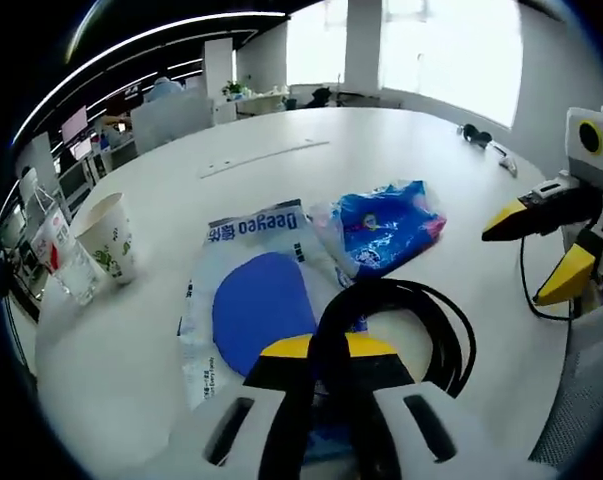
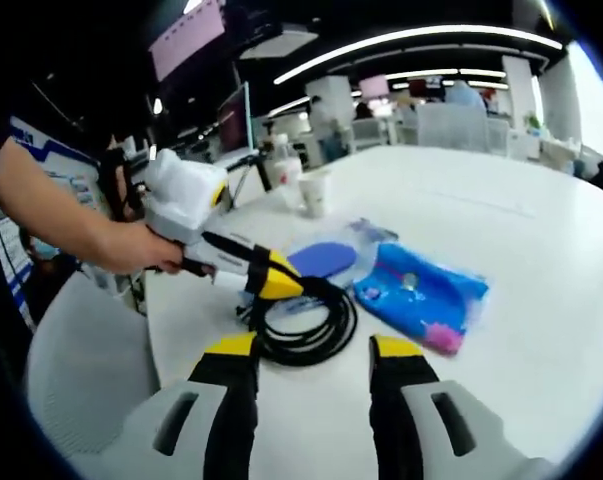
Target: Arrange the tabletop items into an orderly group along one side of the table until the central work area is clear of visible clutter.
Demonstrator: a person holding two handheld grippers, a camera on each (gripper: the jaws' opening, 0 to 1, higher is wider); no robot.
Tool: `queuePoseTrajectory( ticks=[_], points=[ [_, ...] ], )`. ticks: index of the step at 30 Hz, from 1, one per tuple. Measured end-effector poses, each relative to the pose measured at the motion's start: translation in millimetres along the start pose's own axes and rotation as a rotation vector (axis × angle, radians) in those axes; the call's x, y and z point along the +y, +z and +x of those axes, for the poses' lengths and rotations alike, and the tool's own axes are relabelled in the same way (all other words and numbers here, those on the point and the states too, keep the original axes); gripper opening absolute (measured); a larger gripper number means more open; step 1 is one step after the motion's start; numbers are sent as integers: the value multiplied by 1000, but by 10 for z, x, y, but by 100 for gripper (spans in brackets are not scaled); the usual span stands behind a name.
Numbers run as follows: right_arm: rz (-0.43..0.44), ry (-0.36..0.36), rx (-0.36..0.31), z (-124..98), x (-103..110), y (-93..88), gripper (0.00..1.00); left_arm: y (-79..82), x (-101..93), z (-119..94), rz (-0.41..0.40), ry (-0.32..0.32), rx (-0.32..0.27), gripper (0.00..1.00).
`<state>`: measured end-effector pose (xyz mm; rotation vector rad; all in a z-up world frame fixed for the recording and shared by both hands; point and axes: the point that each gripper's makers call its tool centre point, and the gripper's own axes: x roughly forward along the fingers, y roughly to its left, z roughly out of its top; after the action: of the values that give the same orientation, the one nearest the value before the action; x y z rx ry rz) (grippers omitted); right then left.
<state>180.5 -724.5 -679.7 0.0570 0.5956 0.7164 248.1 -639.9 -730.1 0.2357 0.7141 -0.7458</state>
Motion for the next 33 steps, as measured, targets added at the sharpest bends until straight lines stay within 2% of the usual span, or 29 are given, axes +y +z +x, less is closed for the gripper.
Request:
queuePoseTrajectory(
  ticks=[3,9,16,27,29,32,33],
  points=[
    [8,-5,21,122,-24,-36,37,-20,-25,-15,-17,-6,3,9],
    [27,-40,63,295,-93,-130,35,-30,-79,-41,15,-11,9,13],
    [48,-95,101,421,-176,-202,35,-32,-88,-30,70,-19,24,15],
    [69,-145,185,607,-174,-318,24,-33,-117,-11,181,-8,47,14],
    [39,-180,192,607,-206,-317,22,-31,-117,-10,181,-9,50,13],
    [3,-189,217,618,-208,-330,21,-31,-104,-10,175,-2,55,12],
    [-4,-195,224,613,-211,-334,17,-32,-107,-10,177,1,56,12]
  ],
)
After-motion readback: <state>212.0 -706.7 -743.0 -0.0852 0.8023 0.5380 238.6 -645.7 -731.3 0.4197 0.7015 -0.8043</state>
